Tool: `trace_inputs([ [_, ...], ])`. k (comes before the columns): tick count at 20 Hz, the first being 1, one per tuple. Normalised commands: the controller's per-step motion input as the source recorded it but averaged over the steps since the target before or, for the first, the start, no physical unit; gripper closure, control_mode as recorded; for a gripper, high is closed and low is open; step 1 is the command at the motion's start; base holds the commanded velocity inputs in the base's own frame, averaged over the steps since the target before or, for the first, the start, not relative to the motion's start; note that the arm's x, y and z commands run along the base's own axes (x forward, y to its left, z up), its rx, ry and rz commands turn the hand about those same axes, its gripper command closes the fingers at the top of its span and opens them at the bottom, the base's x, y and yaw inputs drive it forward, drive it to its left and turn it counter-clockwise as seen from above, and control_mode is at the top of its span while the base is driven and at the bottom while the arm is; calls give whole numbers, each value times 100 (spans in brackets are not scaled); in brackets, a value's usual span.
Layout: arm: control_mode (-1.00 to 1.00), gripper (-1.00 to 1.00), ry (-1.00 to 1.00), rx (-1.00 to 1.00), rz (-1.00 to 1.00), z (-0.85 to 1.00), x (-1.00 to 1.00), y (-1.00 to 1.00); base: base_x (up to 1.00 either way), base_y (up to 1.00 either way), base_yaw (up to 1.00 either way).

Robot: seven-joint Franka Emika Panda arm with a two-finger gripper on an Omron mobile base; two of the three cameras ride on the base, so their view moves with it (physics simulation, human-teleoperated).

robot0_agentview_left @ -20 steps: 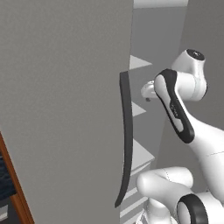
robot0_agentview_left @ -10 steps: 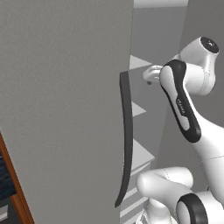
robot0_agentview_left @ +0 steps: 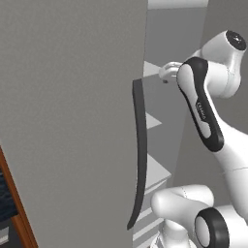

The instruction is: Take the lemon and fish from the highest rack and move them to the second highest rack where the pear and chicken drumstick are located, to maximize freezer space. Close the freezer door after rearranging.

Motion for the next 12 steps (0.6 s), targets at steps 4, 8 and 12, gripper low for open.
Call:
trace_inputs([
  [4, -100, -100, 0, 0, 0, 0, 0, 0, 0, 0, 0],
  [8, -100, -100, 0, 0, 0, 2, 0, 0, 0, 0, 0],
  [12, -100, -100, 0, 0, 0, 19, 0, 5, 0, 0, 0],
])
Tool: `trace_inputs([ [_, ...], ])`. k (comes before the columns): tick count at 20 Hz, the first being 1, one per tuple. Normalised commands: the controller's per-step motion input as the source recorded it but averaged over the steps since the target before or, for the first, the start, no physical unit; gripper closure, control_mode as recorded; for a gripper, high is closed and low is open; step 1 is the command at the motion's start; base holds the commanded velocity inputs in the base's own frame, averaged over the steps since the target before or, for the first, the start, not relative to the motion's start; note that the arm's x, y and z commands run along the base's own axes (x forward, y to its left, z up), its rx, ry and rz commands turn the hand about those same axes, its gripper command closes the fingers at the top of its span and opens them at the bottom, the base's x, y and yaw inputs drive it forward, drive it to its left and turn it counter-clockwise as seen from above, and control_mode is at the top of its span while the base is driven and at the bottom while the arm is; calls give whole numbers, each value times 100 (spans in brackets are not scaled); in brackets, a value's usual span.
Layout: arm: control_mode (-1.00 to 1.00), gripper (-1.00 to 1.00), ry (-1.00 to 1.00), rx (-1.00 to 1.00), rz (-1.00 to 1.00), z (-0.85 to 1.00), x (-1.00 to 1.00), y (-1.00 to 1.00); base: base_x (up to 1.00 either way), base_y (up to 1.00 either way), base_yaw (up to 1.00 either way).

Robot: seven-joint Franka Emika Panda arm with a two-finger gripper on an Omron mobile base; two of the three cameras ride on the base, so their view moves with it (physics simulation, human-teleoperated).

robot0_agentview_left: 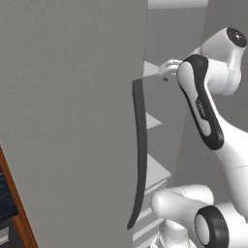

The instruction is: Take the lemon and fish from the highest rack and move them to the second highest rack where the pear and chicken drumstick are located, to maximize freezer space. Close the freezer door after rearranging.

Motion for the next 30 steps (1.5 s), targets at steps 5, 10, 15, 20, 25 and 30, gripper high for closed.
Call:
trace_inputs([
  [5, -100, -100, 0, 0, 0, 14, 7, 0, 0, 0, 0],
  [10, -100, -100, 0, 0, 2, 1, 23, 0, 0, 0, 0],
  [15, -100, -100, 0, 0, 0, 0, 36, 0, 0, 0, 0],
  [20, -100, -100, 0, 0, 0, 0, 25, 0, 0, 0, 0],
  [25, -100, -100, 0, 0, 0, 0, 2, -1, 0, 0, 0],
  [30, -100, -100, 0, 0, 0, 0, 0, -8, 0, 0, 0],
])
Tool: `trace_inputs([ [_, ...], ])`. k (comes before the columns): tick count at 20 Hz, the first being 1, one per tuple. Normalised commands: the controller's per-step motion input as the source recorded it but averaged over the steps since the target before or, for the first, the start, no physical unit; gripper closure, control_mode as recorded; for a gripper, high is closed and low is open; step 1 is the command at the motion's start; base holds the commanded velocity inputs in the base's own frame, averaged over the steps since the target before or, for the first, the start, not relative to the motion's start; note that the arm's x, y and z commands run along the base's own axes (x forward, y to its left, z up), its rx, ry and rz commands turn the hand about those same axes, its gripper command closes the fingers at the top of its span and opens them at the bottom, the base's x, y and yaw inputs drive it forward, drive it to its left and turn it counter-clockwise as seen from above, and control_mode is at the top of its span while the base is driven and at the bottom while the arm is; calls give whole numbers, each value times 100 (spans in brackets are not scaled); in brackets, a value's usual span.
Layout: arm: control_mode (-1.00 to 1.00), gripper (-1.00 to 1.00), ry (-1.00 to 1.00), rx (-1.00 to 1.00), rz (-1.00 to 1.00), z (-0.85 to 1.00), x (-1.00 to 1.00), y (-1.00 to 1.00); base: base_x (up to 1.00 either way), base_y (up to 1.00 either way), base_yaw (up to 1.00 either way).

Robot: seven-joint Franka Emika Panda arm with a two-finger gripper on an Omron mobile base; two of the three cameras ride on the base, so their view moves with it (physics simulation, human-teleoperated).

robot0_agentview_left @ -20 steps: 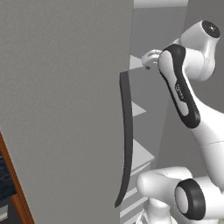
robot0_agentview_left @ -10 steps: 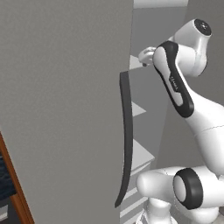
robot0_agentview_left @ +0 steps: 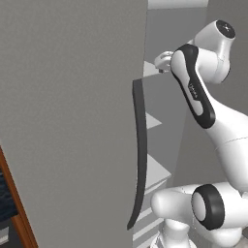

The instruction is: Take the lemon and fish from the highest rack and move them to the second highest rack where the pear and chicken drumstick are located, to maximize freezer space. Close the freezer door after rearranging.

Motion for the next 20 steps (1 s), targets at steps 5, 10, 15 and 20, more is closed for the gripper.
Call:
trace_inputs([
  [5, -100, -100, 0, 0, 0, 0, 0, -3, 0, 0, 0],
  [10, -100, -100, 2, 0, 0, 0, 9, 0, 0, 0, 0],
  [15, -100, -100, 2, 0, 0, 0, 29, -4, 0, 0, 0],
  [20, -100, -100, 0, 0, 0, 0, 33, -1, 0, 0, 0],
])
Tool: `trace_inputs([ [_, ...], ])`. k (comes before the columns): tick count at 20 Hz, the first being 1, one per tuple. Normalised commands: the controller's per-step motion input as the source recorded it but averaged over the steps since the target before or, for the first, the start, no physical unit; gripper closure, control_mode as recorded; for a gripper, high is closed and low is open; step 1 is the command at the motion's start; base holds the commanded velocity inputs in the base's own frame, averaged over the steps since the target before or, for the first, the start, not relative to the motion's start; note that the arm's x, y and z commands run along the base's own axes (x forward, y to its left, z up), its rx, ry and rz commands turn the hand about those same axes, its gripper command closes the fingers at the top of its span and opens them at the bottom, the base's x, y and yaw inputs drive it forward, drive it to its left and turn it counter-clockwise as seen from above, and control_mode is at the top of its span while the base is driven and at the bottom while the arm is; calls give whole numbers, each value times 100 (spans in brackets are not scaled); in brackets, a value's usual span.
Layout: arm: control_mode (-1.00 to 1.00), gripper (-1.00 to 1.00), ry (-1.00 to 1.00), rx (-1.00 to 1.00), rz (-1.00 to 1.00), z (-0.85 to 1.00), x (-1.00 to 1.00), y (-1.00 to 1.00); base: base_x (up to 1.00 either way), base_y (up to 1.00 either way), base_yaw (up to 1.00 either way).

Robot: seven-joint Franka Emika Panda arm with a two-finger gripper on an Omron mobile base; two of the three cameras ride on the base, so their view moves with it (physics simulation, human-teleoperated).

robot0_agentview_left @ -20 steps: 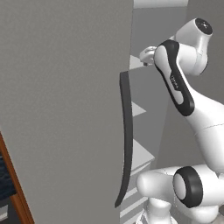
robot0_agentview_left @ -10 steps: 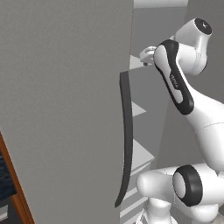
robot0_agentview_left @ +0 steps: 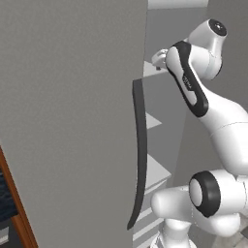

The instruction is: Take the lemon and fish from the highest rack and move them to the second highest rack where the pear and chicken drumstick are located, to maximize freezer space. Close the freezer door after rearranging.

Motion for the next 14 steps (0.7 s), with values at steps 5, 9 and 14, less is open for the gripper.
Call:
trace_inputs([
  [5, -100, -100, 0, 0, 0, 0, 47, 0, 0, 0, 0],
  [9, -100, -100, 6, 0, 0, 0, 51, 0, 0, 0, 0],
  [14, -100, -100, 1, -2, 0, -3, 36, 18, 0, 0, 0],
])
